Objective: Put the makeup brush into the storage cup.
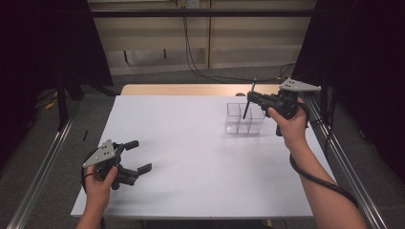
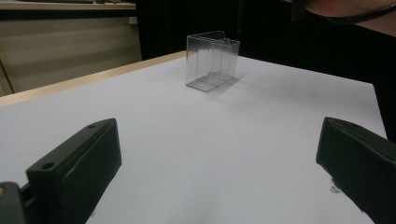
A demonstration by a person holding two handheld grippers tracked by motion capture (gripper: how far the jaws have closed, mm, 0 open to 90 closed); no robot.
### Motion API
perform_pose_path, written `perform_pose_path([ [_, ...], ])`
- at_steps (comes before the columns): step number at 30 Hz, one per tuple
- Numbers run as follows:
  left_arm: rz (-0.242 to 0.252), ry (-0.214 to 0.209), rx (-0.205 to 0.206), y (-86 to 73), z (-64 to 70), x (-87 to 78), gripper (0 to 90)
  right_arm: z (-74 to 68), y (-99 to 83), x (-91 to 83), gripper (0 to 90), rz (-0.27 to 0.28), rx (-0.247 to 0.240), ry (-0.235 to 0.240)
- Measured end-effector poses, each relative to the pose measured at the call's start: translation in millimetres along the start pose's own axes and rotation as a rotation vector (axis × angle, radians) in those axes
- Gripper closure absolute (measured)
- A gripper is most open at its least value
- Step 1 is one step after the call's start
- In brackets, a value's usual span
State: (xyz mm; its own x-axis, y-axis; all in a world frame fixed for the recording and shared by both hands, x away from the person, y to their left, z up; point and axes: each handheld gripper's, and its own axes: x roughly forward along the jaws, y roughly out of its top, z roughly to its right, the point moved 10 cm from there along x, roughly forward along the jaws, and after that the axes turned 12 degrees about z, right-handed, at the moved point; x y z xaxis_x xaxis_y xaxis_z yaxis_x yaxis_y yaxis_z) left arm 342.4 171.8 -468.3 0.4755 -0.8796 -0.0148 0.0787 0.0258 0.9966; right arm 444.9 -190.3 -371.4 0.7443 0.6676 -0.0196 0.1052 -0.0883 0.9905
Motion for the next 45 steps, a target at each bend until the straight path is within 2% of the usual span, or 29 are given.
perform_pose_path([
  [31,-0.004,-0.001,-0.012,-2.8,-0.2,0.0,0.0,27.5,10.5,5.7,84.2,0.004,-0.013,-0.089],
  [45,-0.003,-0.003,-0.014,-2.5,-0.4,-0.9,0.0,33.5,7.5,15.6,84.2,-0.008,-0.022,-0.119],
])
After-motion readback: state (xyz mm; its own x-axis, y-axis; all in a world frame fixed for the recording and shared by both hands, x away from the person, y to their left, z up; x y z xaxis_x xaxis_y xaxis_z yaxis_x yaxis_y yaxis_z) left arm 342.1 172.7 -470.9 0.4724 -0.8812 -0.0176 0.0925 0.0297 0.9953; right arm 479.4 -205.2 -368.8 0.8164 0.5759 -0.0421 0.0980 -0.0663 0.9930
